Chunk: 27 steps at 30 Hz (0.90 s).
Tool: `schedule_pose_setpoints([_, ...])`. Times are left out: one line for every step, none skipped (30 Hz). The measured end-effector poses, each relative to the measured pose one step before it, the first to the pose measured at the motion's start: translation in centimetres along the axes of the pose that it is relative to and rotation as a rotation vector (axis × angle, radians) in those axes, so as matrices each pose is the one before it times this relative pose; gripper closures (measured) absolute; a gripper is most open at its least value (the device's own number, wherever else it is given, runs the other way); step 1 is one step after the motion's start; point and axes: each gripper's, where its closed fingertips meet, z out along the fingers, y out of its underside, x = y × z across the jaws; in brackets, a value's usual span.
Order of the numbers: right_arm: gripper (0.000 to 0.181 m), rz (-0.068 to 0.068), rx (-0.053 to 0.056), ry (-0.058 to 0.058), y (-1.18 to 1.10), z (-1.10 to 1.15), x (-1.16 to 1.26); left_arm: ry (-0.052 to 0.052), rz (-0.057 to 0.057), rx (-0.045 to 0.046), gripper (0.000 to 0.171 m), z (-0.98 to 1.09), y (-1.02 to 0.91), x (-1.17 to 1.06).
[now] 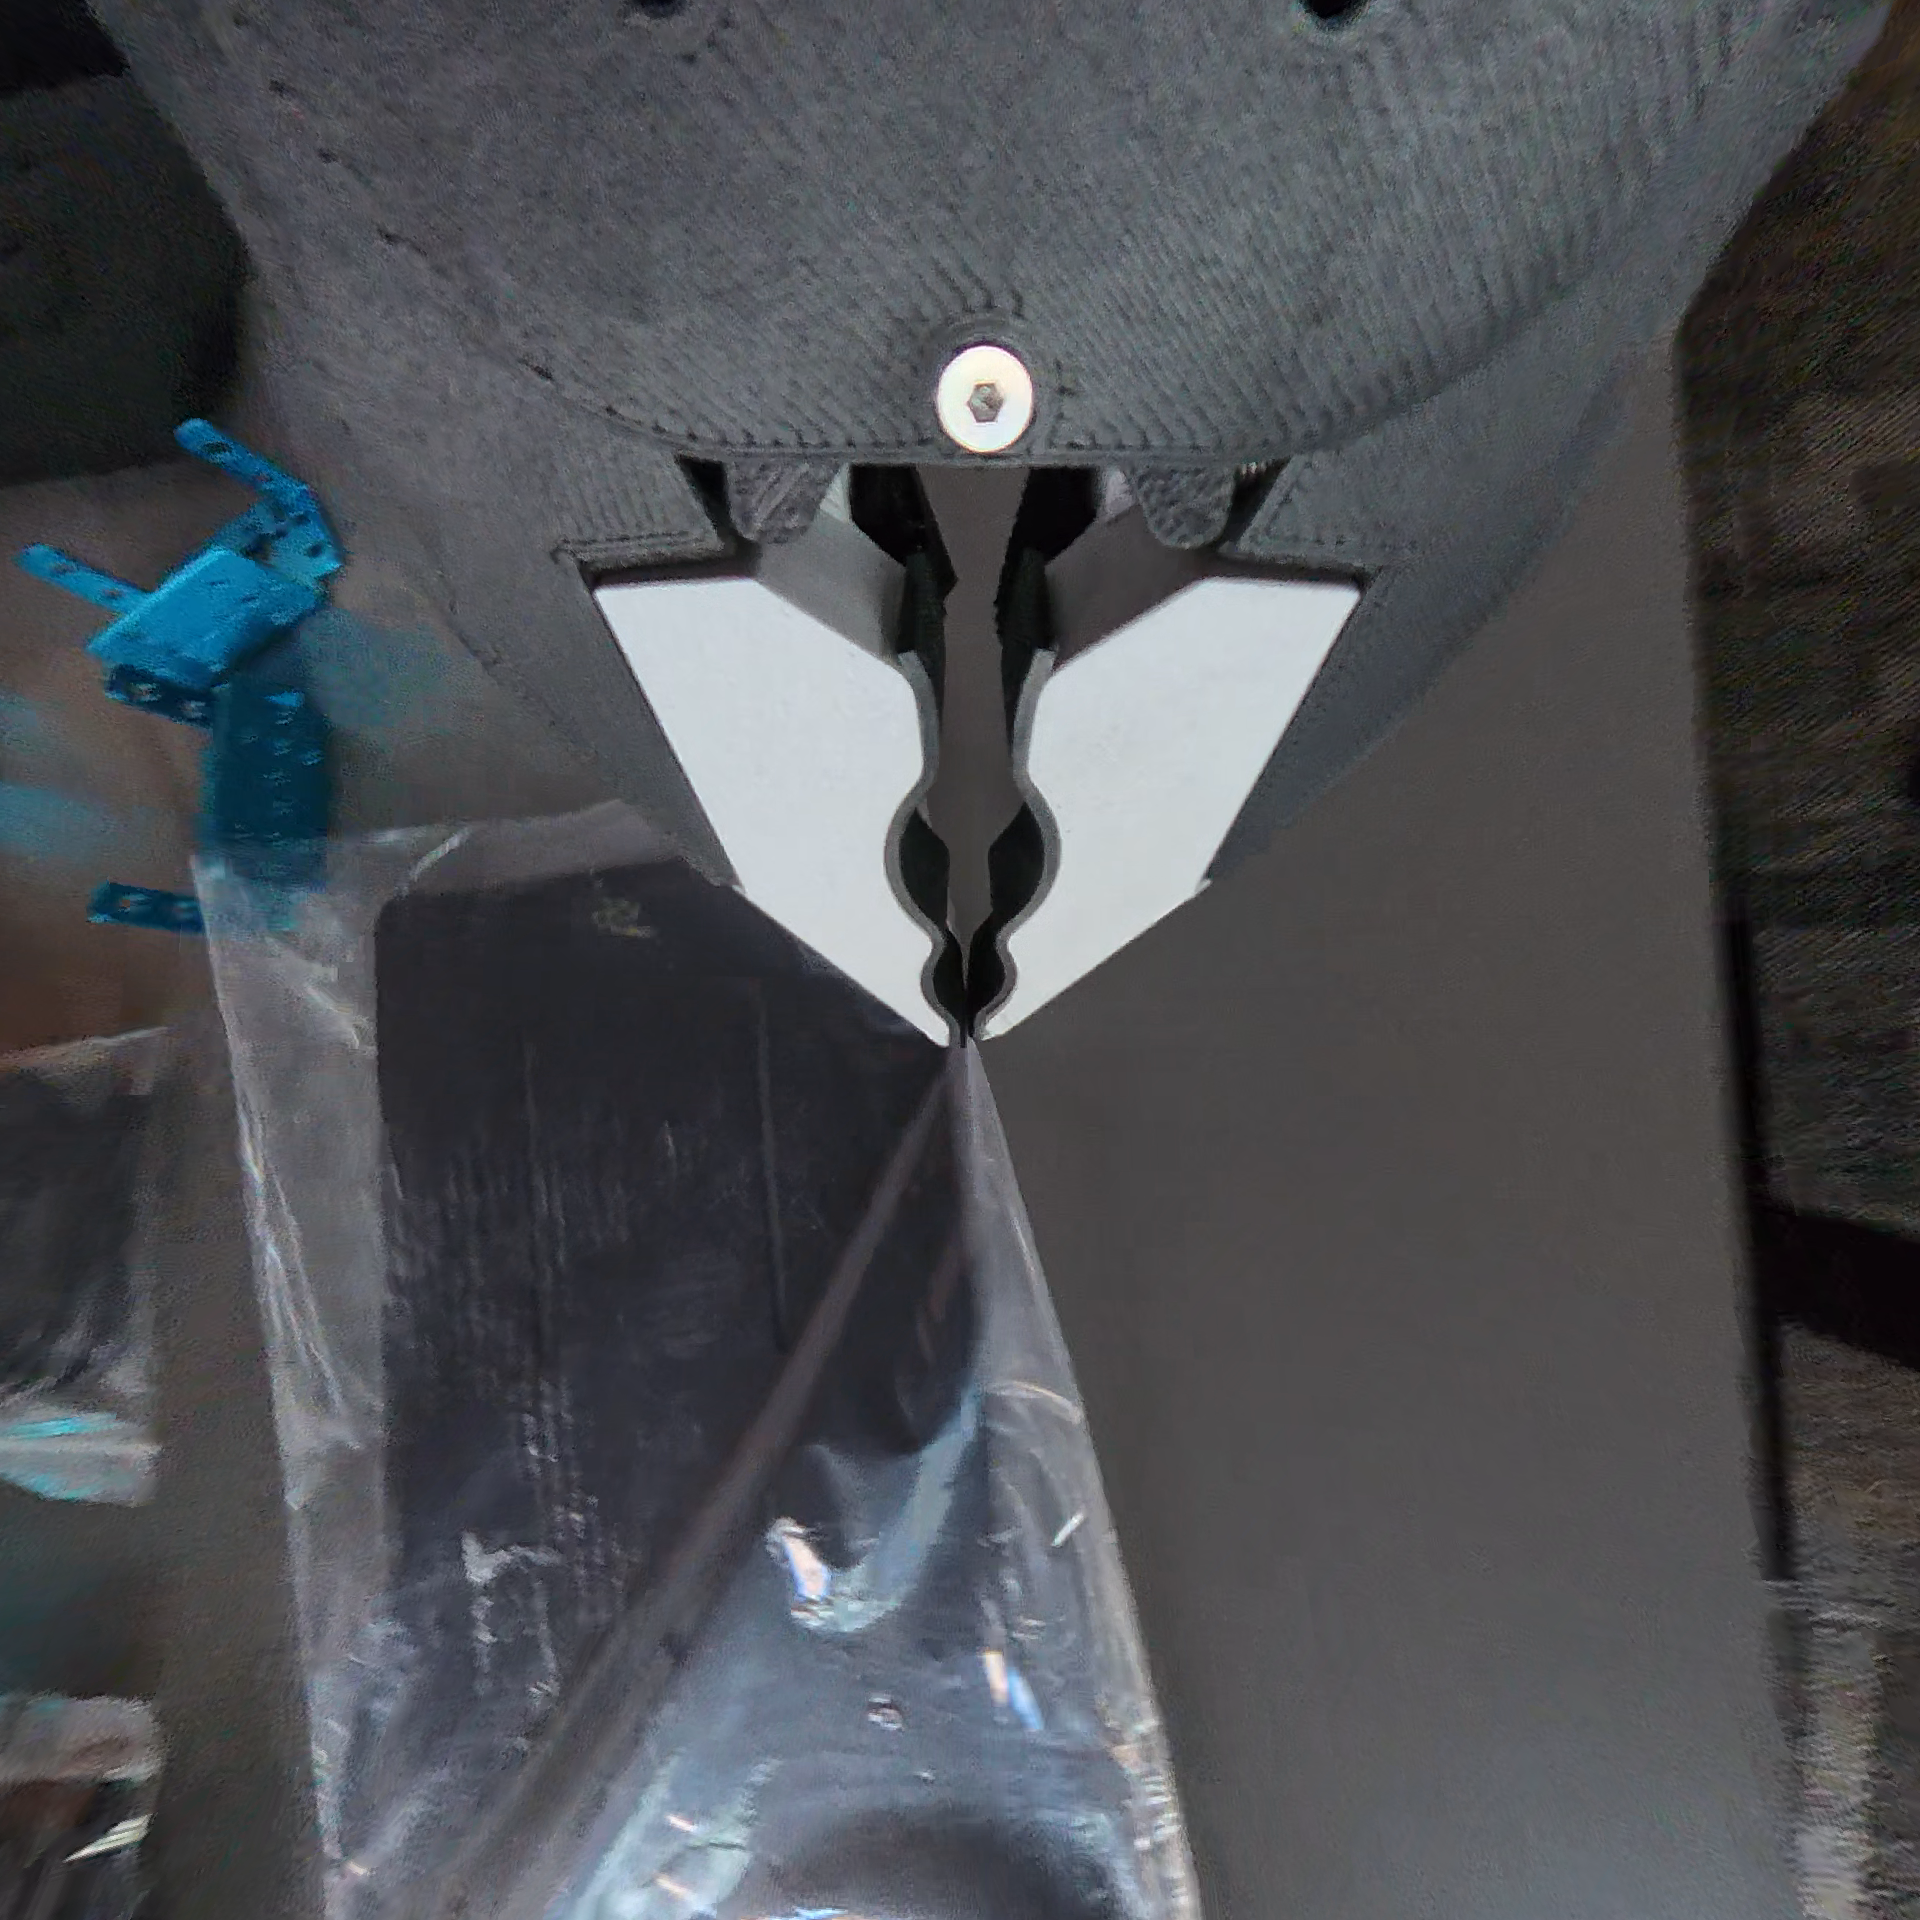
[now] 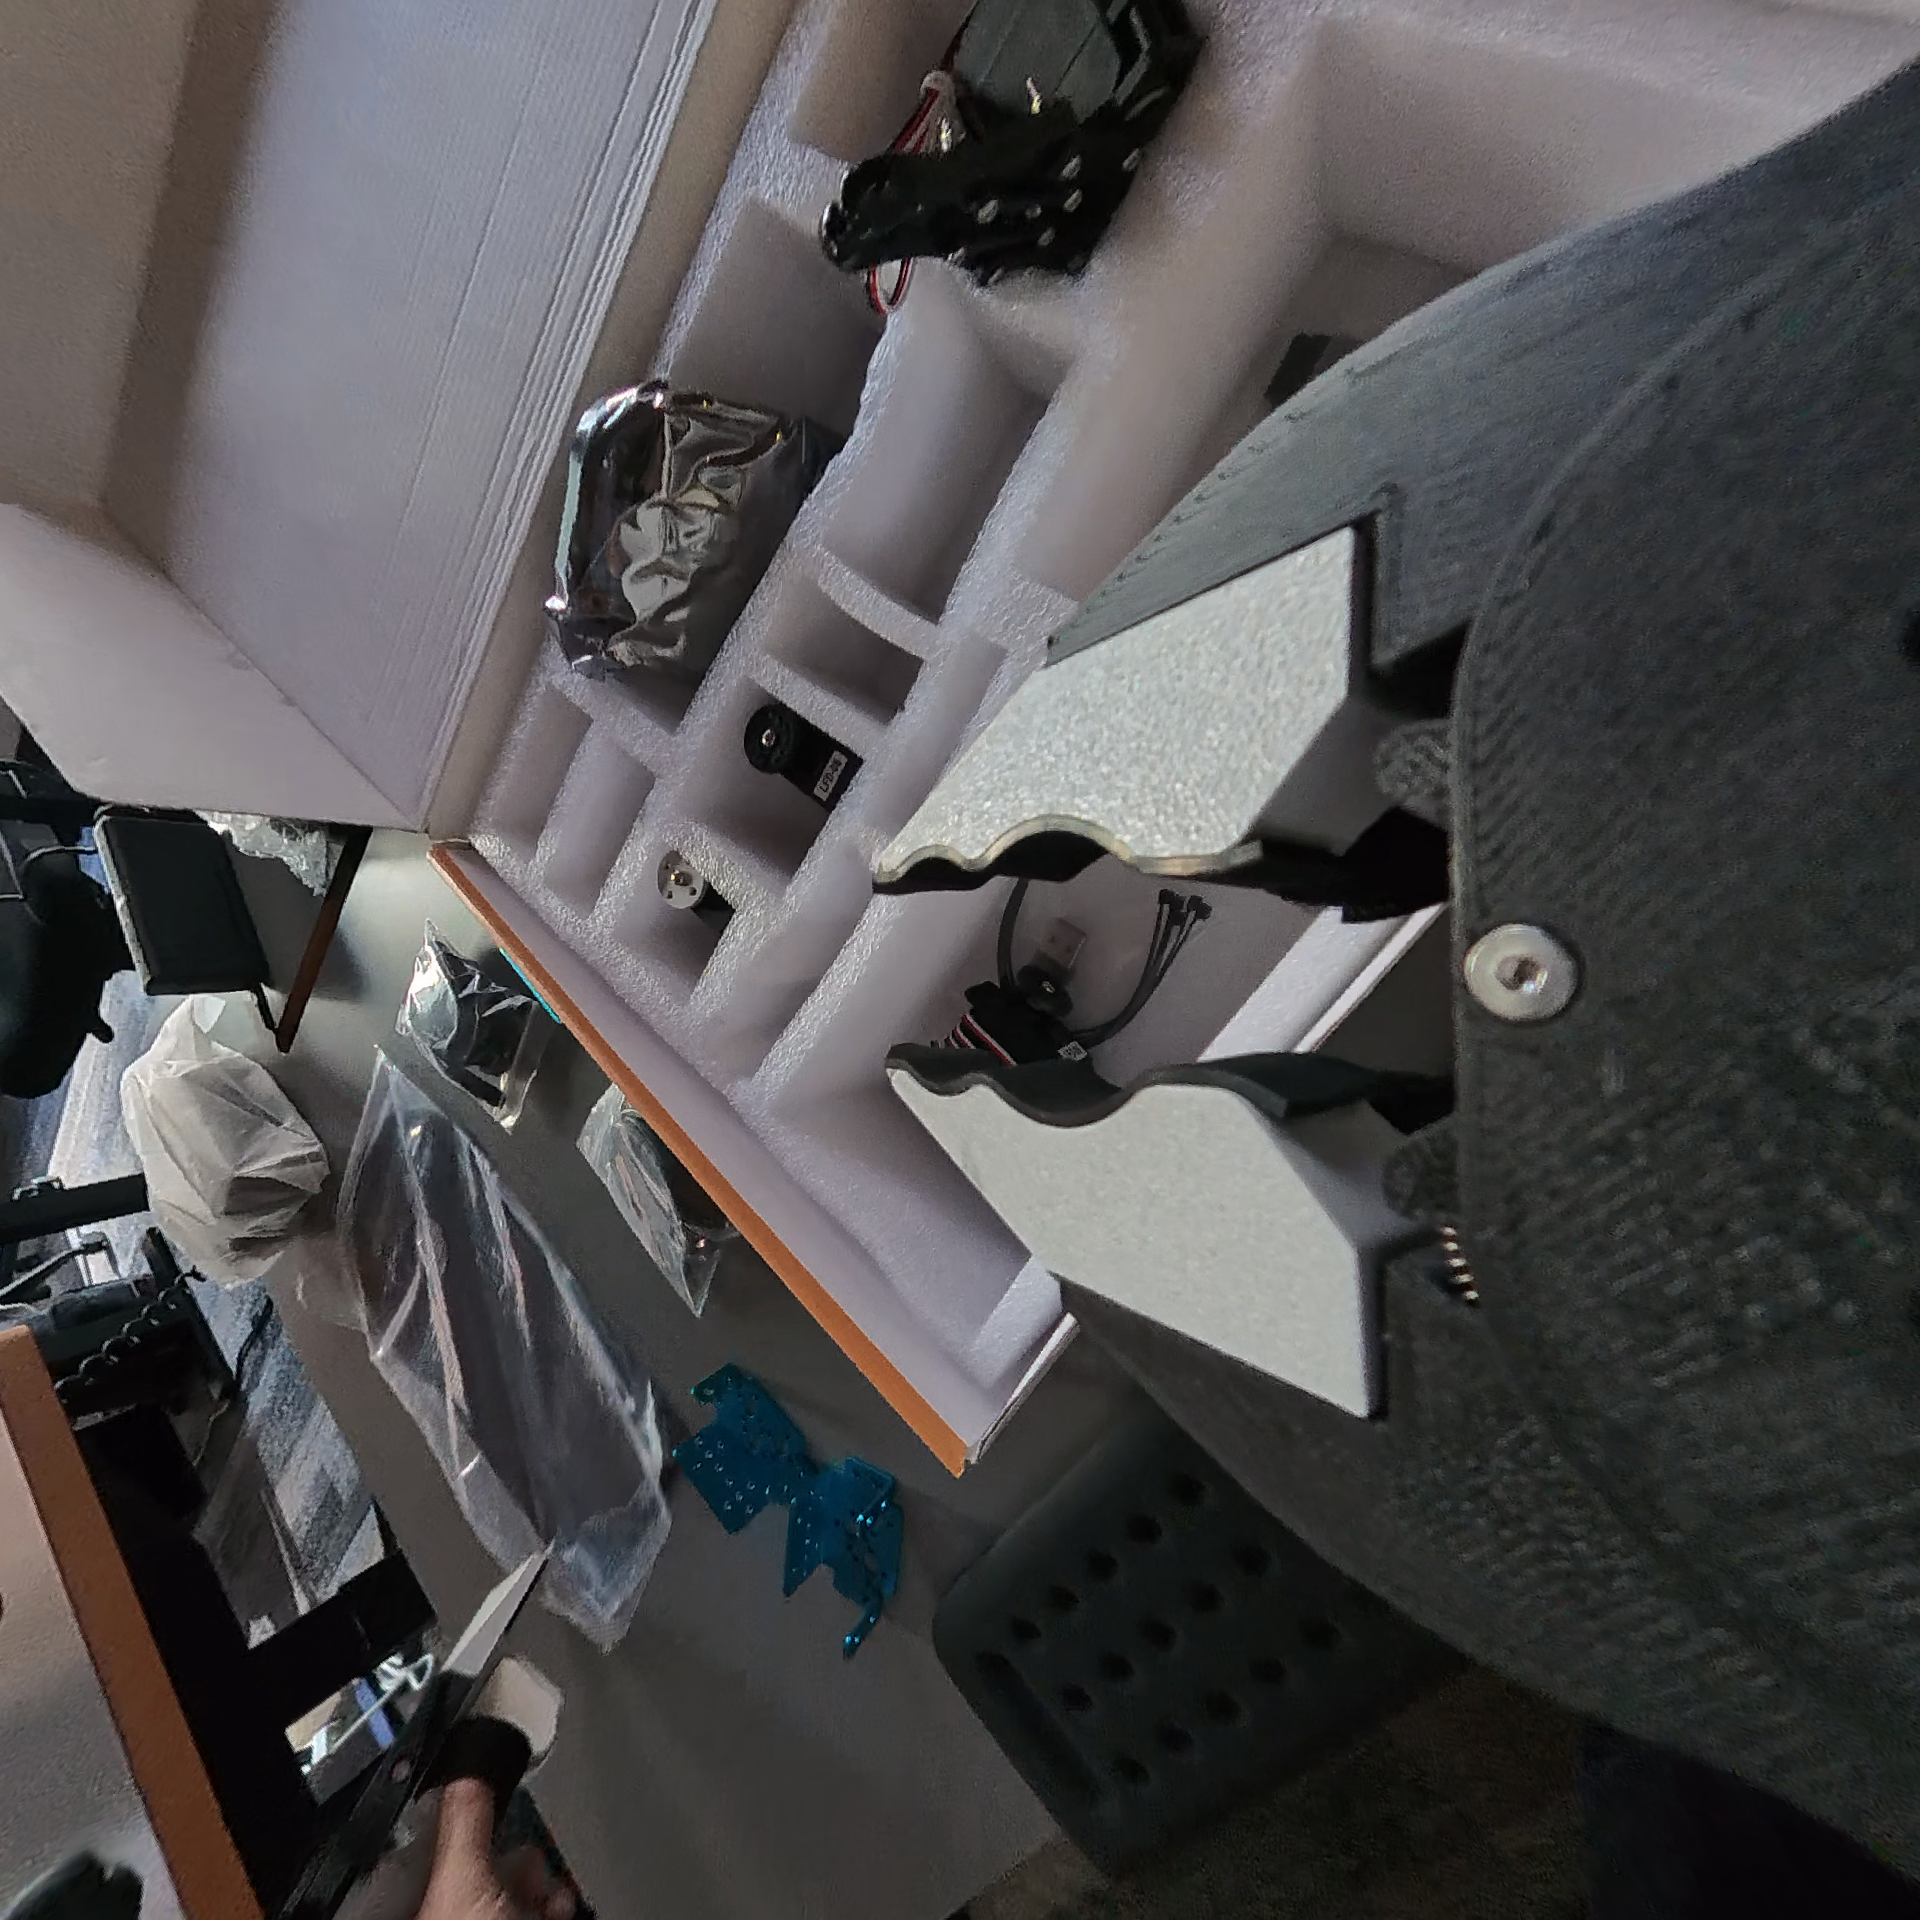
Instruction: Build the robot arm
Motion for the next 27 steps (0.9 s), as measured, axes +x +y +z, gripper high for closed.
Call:
schedule_pose_setpoints([0.153, -0.0075, -0.0074, -0.0044, 0.086, 0.232, -0.06, -0.0315, -0.0068, -0.00566, 0.171, -0.484, 0.362, -1.242])
schedule_pose_setpoints([0.153, -0.0069, -0.0094, -0.0042, 0.126, 0.212, -0.055, -0.0297, -0.0074, -0.00632, 0.171, -0.406, 0.32, -1.256])
schedule_pose_setpoints([0.153, -0.0044, -0.0081, -0.0019, 0.132, 0.171, -0.012, -0.0288, -0.0096, -0.00296, 0.171, -0.318, 0.248, -1.218])
schedule_pose_setpoints([0.153, 0.0004, -0.0033, -0.0006, 0.09, 0.117, 0.019, -0.0257, -0.0114, 0.00089, 0.171, -0.23, 0.18, -1.108])
schedule_pose_setpoints([0.153, 0.0052, 0.0007, -0.0016, 0.032, 0.047, 0.006, -0.0176, -0.0127, 0.00099, 0.171, -0.164, 0.18, -0.868])
schedule_pose_setpoints([0.154, 0.0081, 0.0007, -0.0007, 0.026, -0.025, 0.023, -0.0085, -0.0131, -0.00036, 0.171, -0.131, 0.205, -0.593])
schedule_pose_setpoints([0.154, 0.0076, 0.0006, 0.0029, 0.02, -0.091, 0.072, -0.0052, -0.0104, 0.00089, 0.171, -0.123, 0.203, -0.397])
schedule_pose_setpoints([0.154, 0.0058, 0.0016, 0.0049, 0.028, -0.16, 0.087, -0.0065, -0.0119, 0.0053, 0.171, -0.079, 0.163, -0.277])
schedule_pose_setpoints([0.154, 0.004, 0.0031, 0.007, 0.059, -0.218, 0.125, -0.0082, -0.0126, 0.011, 0.171, -0.048, 0.061, -0.129])
schedule_pose_setpoints([0.154, 0.0028, 0.0033, 0.0085, 0.084, -0.246, 0.149, -0.0106, -0.0067, 0.01251, 0.171, -0.089, -0.032, -0.023])
schedule_pose_setpoints([0.154, 0.0035, 0.0002, 0.008, 0.142, -0.257, 0.163, -0.0256, 0.0029, 0.01432, 0.171, -0.206, -0.224, -0.072])
schedule_pose_setpoints([0.154, 0.0062, -0.0033, 0.0075, 0.196, -0.252, 0.162, -0.0424, 0.012, 0.0346, 0.163, -0.525, -0.737, -0.133])
schedule_pose_setpoints([0.154, 0.0075, -0.0025, 0.0057, 0.188, -0.269, 0.131, -0.0368, 0.0298, 0.07284, 0.148, -0.935, -1.552, 0.212])
schedule_pose_setpoints([0.154, 0.007, 0.001, 0.0053, 0.138, -0.278, 0.097, -0.0248, 0.0466, 0.09583, 0.144, -1.093, -2.136, 0.683])
schedule_pose_setpoints([0.155, 0.0042, 0.005, 0.0055, 0.084, -0.271, 0.092, -0.0086, 0.049, 0.09993, 0.144, -0.884, -2.464, 1.209])
schedule_pose_setpoints([0.156, 0.0037, 0.0037, 0.0052, 0.11, -0.215, 0.074, 0.0217, 0.03, 0.09068, 0.141, -0.368, -2.565, 1.914])
schedule_pose_setpoints([0.156, 0.0045, 0.0021, 0.0032, 0.107, -0.123, 0.03, 0.0632, 0.0002, 0.0663, 0.133, 0.333, -2.366, 2.75])
schedule_pose_setpoints([0.156, 0.003, 0.0038, 0.0013, 0.038, -0.03, -0.003, 0.092, -0.0219, 0.03132, 0.119, 1.09, -1.862, 3.26])
schedule_pose_setpoints([0.156, 0.0, 0.0035, 0.0008, 0.004, 0.056, -0.016, 0.087, -0.0269, 0.0018, 0.106, 1.784, -1.207, 3.107])
schedule_pose_setpoints([0.156, -0.0007, -0.0003, 0.002, -0.016, 0.12, -0.017, 0.0602, -0.0199, -0.01625, 0.094, 2.285, -0.631, 2.521])
schedule_pose_setpoints([0.156, -0.0001, 0.0018, -0.0013, -0.106, 0.127, -0.104, 0.042, -0.0094, -0.02777, 0.087, 2.469, -0.245, 2.059])
schedule_pose_setpoints([0.156, 0.0, 0.0069, -0.0058, -0.215, 0.109, -0.183, 0.0248, 0.0002, -0.02623, 0.087, 2.402, -0.149, 1.595])
schedule_pose_setpoints([0.156, -0.0006, 0.0061, -0.0046, -0.217, 0.069, -0.184, 0.004, 0.0047, -0.02188, 0.087, 2.2, -0.106, 1.118])
schedule_pose_setpoints([0.156, -0.0025, 0.0022, -0.0036, -0.148, 0.04, -0.158, 0.0032, 0.0083, -0.03047, 0.085, 1.955, 0.099, 0.987])
schedule_pose_setpoints([0.156, -0.0044, 0.0002, -0.0033, -0.096, -0.016, -0.15, 0.0068, 0.0019, -0.04849, 0.082, 1.763, 0.447, 0.926])
schedule_pose_setpoints([0.156, -0.0043, -0.0023, -0.0029, -0.01, -0.07, -0.111, 0.0146, -0.0066, -0.05472, 0.078, 1.514, 0.582, 0.936])
schedule_pose_setpoints([0.156, -0.0021, -0.0032, -0.0018, 0.061, -0.109, -0.047, 0.0054, -0.0016, -0.03582, 0.078, 1.278, 0.442, 0.629])
